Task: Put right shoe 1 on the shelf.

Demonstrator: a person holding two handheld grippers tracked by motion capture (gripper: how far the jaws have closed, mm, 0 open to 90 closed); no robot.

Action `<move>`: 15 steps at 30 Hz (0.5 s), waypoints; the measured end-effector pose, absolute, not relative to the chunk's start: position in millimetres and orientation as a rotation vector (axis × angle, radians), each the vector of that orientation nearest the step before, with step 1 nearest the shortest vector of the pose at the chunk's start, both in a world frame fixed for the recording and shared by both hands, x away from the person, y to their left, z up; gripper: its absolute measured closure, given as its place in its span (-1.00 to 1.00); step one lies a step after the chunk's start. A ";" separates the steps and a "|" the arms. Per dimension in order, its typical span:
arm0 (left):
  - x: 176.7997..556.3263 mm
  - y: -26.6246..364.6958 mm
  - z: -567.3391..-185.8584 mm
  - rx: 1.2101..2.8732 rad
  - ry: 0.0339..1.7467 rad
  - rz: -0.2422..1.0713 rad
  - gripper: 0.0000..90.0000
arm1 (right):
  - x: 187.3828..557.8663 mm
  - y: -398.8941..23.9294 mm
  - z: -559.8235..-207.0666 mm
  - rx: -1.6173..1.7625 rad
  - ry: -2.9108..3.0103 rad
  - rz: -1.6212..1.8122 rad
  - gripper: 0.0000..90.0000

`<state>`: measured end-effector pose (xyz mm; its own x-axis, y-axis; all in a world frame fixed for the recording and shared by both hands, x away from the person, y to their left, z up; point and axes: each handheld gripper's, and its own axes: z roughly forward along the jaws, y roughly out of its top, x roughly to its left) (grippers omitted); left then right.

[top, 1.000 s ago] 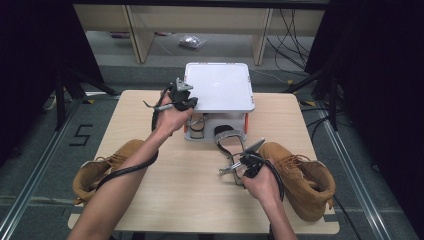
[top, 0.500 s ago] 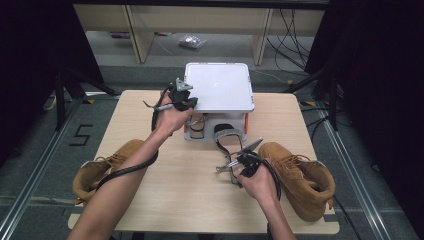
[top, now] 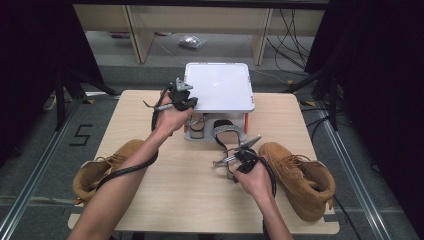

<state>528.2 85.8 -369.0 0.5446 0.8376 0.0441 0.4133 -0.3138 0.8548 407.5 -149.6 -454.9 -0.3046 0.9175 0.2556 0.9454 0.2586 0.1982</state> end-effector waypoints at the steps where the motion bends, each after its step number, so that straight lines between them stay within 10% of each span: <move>1: 528.1 85.7 -369.0 1.930 1.017 0.630 0.99 | 408.9 -150.3 -455.1 -1.776 -2.433 -0.483 1.00; 15: 528.3 85.6 -369.0 1.930 1.014 0.628 0.99 | 419.3 -141.7 -462.4 -1.829 -2.439 -0.544 1.00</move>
<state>528.3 85.6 -369.0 0.5460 0.8366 0.0443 0.4128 -0.3147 0.8547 419.3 -141.7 -462.4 -0.3017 0.9219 0.2429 0.9378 0.2411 0.2498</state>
